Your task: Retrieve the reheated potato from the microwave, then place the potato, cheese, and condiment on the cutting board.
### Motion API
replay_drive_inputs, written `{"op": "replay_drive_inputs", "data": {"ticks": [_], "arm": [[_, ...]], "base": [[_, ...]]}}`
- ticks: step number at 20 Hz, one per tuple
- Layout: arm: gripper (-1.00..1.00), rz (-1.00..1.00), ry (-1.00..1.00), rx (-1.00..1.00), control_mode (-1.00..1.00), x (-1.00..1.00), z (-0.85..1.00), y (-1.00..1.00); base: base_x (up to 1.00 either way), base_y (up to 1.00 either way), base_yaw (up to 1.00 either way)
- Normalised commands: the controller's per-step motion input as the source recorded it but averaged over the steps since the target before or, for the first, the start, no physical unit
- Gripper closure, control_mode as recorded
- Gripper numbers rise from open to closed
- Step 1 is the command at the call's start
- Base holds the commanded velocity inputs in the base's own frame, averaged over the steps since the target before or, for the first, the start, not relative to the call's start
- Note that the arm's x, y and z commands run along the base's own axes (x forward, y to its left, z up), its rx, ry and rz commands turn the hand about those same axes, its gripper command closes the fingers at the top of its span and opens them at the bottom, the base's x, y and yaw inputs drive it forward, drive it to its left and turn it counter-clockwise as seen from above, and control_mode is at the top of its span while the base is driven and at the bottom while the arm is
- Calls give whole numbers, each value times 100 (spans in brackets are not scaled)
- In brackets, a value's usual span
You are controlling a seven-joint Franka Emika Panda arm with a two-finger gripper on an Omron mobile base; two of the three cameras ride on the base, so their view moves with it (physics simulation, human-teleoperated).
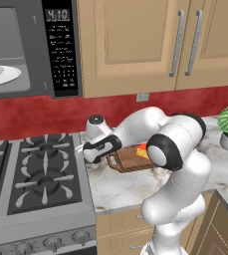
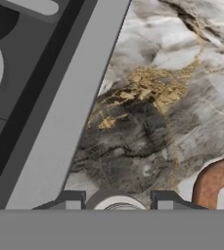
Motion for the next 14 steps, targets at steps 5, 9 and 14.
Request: {"op": "replay_drive_inputs", "data": {"ticks": [5, 9, 14], "arm": [[100, 0, 0, 0, -100, -1, -10, -18], [100, 0, 0, 0, -100, -2, 8, -20], [100, 0, 0, 0, -100, -9, 30, -23]], "base": [[0, 0, 0], [0, 0, 0], [0, 0, 0]]}}
